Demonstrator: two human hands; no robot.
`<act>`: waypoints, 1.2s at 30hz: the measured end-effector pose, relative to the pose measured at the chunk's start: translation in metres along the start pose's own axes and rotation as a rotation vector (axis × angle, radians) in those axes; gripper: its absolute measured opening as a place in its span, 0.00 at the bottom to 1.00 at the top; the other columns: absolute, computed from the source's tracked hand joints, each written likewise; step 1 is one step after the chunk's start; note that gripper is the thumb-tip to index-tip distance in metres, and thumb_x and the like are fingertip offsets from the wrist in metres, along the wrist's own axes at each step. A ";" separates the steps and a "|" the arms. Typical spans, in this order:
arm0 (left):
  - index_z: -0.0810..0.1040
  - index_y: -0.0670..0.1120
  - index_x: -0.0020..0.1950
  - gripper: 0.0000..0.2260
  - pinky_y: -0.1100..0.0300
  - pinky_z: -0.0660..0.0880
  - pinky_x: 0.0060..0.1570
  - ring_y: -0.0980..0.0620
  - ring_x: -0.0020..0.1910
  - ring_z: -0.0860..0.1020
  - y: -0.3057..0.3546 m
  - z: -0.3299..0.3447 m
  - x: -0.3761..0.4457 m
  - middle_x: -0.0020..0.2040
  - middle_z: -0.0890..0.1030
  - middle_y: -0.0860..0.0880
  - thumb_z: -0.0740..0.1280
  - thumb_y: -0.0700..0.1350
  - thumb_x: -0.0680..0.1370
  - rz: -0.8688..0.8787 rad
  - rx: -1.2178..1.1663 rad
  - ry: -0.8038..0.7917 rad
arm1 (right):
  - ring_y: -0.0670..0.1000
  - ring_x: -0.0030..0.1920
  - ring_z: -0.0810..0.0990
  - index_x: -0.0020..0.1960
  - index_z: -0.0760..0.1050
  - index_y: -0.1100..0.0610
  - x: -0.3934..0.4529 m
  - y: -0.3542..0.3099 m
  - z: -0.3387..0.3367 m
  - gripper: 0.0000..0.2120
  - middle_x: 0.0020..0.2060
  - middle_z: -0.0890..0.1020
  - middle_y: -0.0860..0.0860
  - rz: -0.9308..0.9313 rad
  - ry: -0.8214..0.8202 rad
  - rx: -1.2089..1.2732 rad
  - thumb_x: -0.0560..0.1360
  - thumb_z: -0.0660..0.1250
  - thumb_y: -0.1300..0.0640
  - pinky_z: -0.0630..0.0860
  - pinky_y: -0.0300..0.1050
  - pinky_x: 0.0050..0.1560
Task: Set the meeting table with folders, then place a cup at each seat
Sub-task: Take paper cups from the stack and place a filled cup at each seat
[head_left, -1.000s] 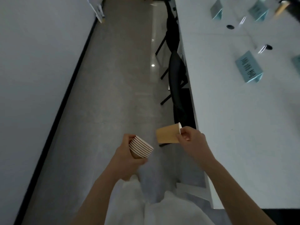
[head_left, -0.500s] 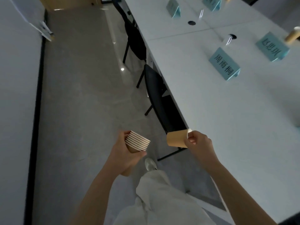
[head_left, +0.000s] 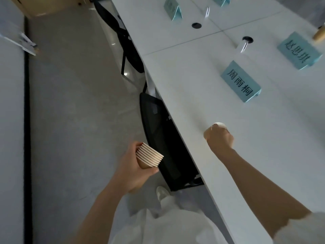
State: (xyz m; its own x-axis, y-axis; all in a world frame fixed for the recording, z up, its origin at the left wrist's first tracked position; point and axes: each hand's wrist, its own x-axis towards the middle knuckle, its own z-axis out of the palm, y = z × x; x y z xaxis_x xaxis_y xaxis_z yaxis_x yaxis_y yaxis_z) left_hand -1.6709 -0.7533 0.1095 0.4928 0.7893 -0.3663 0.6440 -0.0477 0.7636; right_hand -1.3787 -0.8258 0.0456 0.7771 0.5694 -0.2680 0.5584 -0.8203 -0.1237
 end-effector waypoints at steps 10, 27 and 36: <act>0.66 0.55 0.62 0.34 0.64 0.74 0.44 0.57 0.49 0.78 0.002 -0.016 0.039 0.52 0.77 0.54 0.81 0.46 0.63 -0.012 0.016 -0.053 | 0.57 0.58 0.74 0.60 0.72 0.61 0.024 -0.006 0.004 0.17 0.57 0.77 0.57 -0.009 -0.002 -0.127 0.78 0.58 0.50 0.74 0.48 0.50; 0.65 0.57 0.63 0.34 0.68 0.76 0.38 0.59 0.45 0.79 -0.026 -0.110 0.136 0.51 0.77 0.56 0.80 0.46 0.64 0.017 0.023 -0.163 | 0.43 0.51 0.82 0.56 0.80 0.53 -0.022 -0.237 -0.037 0.13 0.49 0.85 0.48 -0.453 -0.656 0.670 0.72 0.68 0.59 0.77 0.41 0.58; 0.66 0.57 0.60 0.33 0.72 0.73 0.39 0.60 0.46 0.79 -0.090 -0.231 0.197 0.51 0.79 0.55 0.81 0.46 0.62 0.036 0.021 -0.125 | 0.47 0.51 0.82 0.55 0.81 0.55 -0.008 -0.386 -0.017 0.12 0.49 0.85 0.51 -0.480 -0.655 0.626 0.71 0.70 0.59 0.78 0.46 0.57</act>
State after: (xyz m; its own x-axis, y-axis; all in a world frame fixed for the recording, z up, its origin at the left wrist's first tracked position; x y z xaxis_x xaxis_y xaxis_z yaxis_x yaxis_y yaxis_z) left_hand -1.7668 -0.4526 0.0917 0.5839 0.7047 -0.4029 0.6358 -0.0884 0.7668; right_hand -1.5956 -0.5126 0.1115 0.0960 0.8578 -0.5049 0.3708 -0.5015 -0.7817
